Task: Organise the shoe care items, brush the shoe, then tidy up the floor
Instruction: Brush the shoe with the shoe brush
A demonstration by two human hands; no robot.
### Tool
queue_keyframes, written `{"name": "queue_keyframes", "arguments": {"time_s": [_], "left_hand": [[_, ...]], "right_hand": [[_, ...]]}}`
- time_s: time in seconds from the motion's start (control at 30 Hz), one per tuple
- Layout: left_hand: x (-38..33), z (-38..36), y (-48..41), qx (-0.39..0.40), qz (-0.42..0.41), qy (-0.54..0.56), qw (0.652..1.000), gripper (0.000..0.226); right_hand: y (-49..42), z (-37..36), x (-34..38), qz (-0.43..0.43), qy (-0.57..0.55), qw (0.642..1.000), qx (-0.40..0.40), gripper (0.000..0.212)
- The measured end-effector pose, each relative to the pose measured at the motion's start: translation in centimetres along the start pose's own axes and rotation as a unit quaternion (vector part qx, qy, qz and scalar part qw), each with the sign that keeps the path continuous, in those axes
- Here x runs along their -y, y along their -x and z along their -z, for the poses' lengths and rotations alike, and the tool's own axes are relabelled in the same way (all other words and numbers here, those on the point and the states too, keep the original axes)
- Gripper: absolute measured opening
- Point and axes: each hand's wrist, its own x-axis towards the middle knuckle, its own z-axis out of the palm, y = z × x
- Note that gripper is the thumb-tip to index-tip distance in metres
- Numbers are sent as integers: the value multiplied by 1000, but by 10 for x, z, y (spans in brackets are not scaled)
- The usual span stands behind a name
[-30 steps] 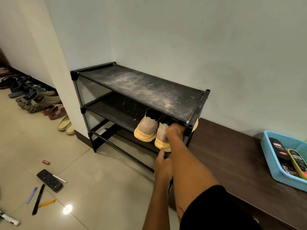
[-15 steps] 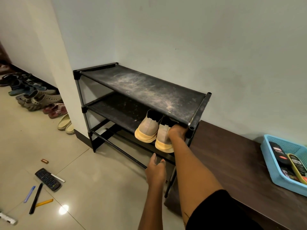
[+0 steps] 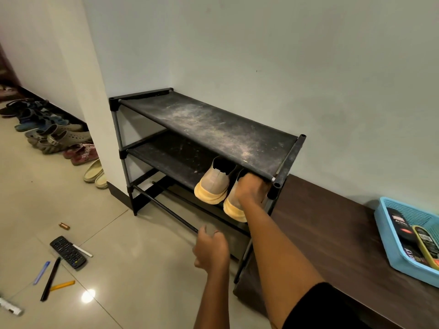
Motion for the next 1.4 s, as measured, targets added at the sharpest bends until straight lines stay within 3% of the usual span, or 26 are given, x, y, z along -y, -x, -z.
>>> {"name": "queue_keyframes", "arguments": {"time_s": [0.13, 0.3, 0.4, 0.67, 0.87, 0.97, 1.07, 1.2, 1.3, 1.4], "left_hand": [[-3, 6, -1, -73, 14, 47, 996, 43], [-3, 14, -2, -129, 12, 58, 990, 44], [-3, 19, -5, -139, 12, 68, 988, 43], [-15, 50, -10, -218, 10, 138, 966, 42], [-42, 112, 1, -311, 53, 250, 915, 48], [-62, 147, 14, -341, 61, 319, 882, 50], [-88, 183, 37, -364, 30, 385, 848, 49], [-109, 209, 72, -326, -57, 441, 834, 35], [-115, 203, 104, -243, -73, 431, 866, 32], [-114, 186, 132, -131, -89, 413, 897, 24]], "right_hand": [[-12, -32, 0, 51, 20, 996, -74, 32], [-19, -50, 9, 96, 152, 983, -23, 51], [-27, -45, 16, 103, 167, 981, 3, 42], [-13, -30, 25, 255, 22, 965, 60, 30], [33, -9, 45, 302, -168, 919, 190, 19], [55, 23, 54, 331, -186, 897, 227, 20], [75, 62, 57, 354, -214, 878, 242, 8], [103, 122, 50, 374, -279, 844, 264, 19], [124, 168, 35, 386, -285, 838, 259, 26], [143, 204, 17, 401, -250, 853, 221, 19]]}}
